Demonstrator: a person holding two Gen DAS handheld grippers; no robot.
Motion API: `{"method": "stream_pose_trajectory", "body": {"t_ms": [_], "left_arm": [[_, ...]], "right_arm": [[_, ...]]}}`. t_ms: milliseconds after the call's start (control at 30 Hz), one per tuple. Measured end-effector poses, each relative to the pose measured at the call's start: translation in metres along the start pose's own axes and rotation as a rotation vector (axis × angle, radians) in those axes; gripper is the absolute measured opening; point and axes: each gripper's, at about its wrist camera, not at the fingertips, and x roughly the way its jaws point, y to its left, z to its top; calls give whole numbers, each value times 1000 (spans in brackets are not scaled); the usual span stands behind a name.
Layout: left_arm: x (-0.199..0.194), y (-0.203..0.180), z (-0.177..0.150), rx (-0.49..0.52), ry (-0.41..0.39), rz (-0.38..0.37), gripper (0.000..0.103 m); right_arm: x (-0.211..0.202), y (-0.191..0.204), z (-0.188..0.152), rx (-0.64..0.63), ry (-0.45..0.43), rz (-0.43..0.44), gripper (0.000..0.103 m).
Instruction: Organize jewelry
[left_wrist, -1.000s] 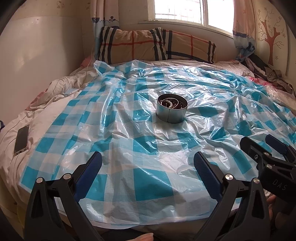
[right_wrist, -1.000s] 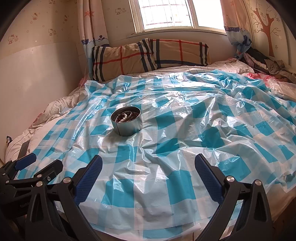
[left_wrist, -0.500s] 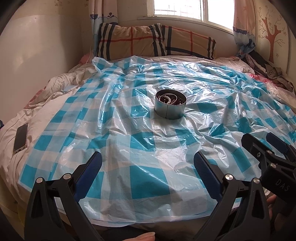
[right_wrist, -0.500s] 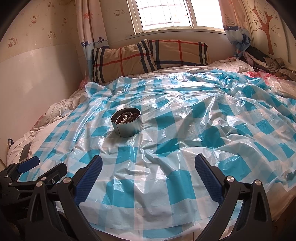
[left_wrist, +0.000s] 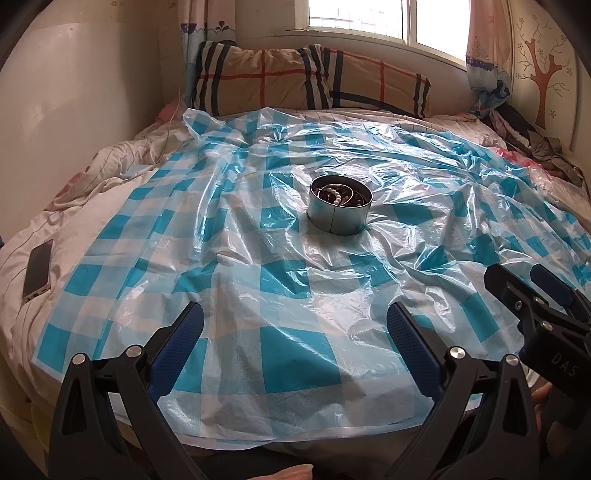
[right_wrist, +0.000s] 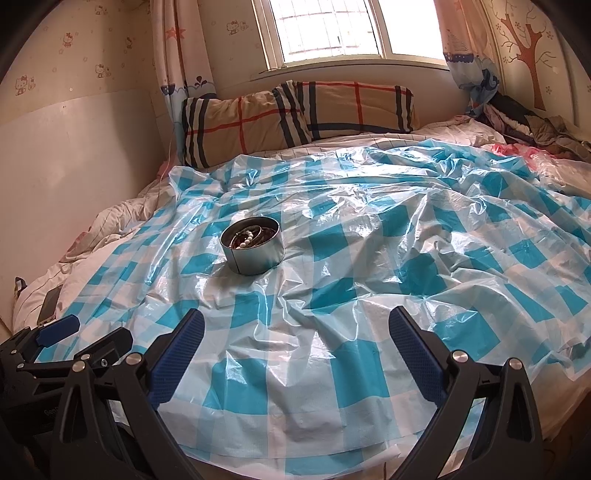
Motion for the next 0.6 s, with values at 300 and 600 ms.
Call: {"method": "stream_pose_trajectory", "body": {"t_ms": [300, 600], "left_arm": [[2, -8, -5, 50, 4, 23, 96], [4, -13, -5, 74, 14, 19, 96]], "right_arm": [[0, 0, 0, -1, 0, 0, 96], [0, 0, -1, -1, -1, 1, 96]]}}
